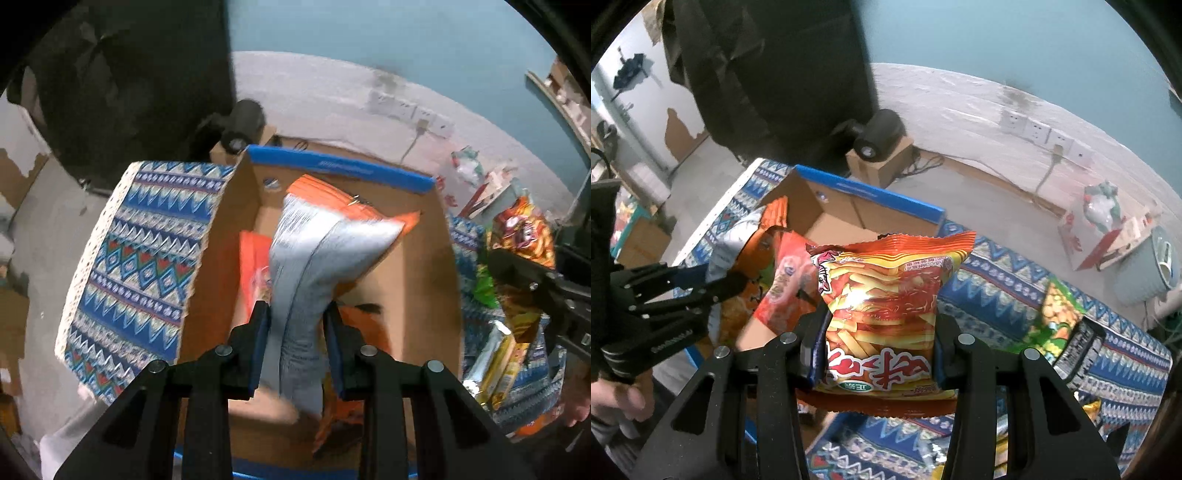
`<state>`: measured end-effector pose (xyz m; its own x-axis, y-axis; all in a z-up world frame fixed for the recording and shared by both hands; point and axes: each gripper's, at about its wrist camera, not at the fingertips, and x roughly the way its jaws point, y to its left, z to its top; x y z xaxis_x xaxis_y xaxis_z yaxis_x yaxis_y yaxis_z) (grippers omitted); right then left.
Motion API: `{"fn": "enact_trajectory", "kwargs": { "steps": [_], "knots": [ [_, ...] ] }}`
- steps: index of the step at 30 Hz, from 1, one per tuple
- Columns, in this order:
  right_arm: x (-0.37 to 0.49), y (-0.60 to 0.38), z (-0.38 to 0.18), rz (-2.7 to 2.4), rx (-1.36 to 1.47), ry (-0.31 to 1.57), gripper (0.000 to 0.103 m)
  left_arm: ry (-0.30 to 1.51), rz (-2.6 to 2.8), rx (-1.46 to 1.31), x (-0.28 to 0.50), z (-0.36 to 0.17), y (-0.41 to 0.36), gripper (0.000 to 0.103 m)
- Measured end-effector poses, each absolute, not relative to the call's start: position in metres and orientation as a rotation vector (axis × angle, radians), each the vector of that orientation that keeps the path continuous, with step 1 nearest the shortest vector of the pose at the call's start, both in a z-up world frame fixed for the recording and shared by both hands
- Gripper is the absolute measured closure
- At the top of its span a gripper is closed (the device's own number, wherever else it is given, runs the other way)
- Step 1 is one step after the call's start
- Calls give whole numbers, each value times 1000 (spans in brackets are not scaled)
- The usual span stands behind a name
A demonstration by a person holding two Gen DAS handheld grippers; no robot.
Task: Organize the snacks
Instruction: 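Release the white bag from the left gripper into the box while the right gripper carries its bag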
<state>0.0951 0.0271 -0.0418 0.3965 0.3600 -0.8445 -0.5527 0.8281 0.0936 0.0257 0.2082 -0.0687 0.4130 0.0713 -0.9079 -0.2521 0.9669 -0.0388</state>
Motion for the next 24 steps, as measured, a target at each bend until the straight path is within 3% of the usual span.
{"fn": "enact_trajectory", "kwargs": {
  "steps": [3, 7, 24],
  "knots": [
    [95, 35, -45, 598, -218, 1017, 60, 1132, 235, -185, 23, -68, 214, 73],
    [93, 48, -50, 614, -230, 1026, 60, 1111, 250, -214, 19, -62, 221, 60],
    [94, 86, -66, 692, -265, 1044, 60, 1093, 263, -210, 12, -54, 226, 56]
  ]
}}
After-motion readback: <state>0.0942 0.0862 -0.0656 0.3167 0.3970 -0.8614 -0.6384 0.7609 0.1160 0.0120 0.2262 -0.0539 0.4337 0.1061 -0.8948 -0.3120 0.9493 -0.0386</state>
